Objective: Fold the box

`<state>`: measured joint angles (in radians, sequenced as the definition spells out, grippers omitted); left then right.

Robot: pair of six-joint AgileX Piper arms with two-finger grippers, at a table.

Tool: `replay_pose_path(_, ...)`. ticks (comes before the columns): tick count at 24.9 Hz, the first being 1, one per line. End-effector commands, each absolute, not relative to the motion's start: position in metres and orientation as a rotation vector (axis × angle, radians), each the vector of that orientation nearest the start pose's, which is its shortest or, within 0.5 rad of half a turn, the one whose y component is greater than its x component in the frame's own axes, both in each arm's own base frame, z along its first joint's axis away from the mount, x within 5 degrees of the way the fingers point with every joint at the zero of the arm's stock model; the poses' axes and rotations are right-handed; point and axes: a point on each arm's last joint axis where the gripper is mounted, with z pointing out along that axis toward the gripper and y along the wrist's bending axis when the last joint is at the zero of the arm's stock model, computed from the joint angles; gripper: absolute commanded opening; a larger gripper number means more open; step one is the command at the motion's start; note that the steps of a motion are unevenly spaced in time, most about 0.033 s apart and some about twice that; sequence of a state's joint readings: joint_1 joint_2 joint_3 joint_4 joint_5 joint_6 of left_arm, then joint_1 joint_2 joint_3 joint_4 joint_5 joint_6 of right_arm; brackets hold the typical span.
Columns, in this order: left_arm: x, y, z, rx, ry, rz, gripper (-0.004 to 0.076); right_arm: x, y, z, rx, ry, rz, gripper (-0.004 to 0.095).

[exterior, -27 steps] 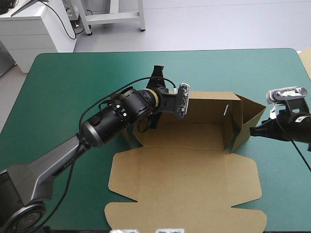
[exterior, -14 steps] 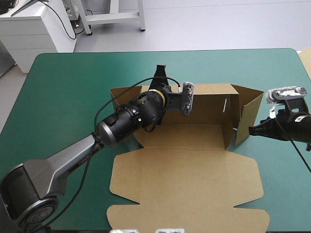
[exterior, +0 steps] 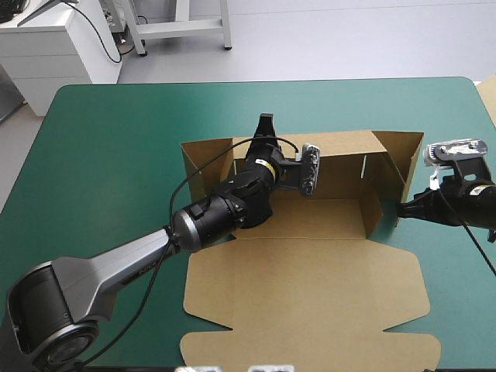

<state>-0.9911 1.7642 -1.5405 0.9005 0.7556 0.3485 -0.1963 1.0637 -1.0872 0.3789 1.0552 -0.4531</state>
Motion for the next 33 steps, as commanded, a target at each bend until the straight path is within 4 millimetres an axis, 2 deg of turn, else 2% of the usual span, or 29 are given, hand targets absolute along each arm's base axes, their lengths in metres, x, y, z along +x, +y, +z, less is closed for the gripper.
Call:
replay_pose_path(1, 0.238, -0.321, 0.345, 1.707, 1.333, 0.596, -0.0008, 0.199, -0.01, 0.385, -0.177, 2.314, 0.188, -0.0019)
replay_pose_path(7, 0.216, -0.337, 0.348, 1.679, 1.296, 0.563, -0.0008, 0.203, -0.014, 0.389, -0.161, 2.259, 0.133, -0.0019)
replay_pose_path(10, 0.205, -0.343, 0.35, 1.662, 1.269, 0.583, -0.0008, 0.208, -0.017, 0.398, -0.145, 2.242, 0.094, -0.0019)
replay_pose_path(15, 0.198, -0.347, 0.351, 1.634, 1.277, 0.559, -0.0008, 0.237, -0.024, 0.429, -0.152, 2.192, 0.078, -0.0019)
replay_pose_path(17, 0.199, -0.346, 0.351, 1.633, 1.284, 0.564, -0.0008, 0.251, -0.029, 0.433, -0.128, 2.19, 0.048, -0.0019)
replay_pose_path(21, 0.199, -0.345, 0.351, 1.631, 1.297, 0.574, -0.0008, 0.277, -0.038, 0.423, -0.109, 2.242, 0.023, -0.0019)
replay_pose_path(24, 0.199, -0.344, 0.351, 1.63, 1.307, 0.582, -0.0008, 0.305, -0.044, 0.395, -0.103, 2.338, 0.05, -0.002)
replay_pose_path(26, 0.2, -0.342, 0.35, 1.63, 1.322, 0.598, -0.0008, 0.315, -0.045, 0.38, -0.097, 2.394, 0.091, -0.002)
replay_pose_path(33, 0.2, -0.341, 0.35, 1.63, 1.332, 0.608, -0.0008, 0.305, -0.042, 0.373, -0.165, 2.511, 0.111, -0.002)
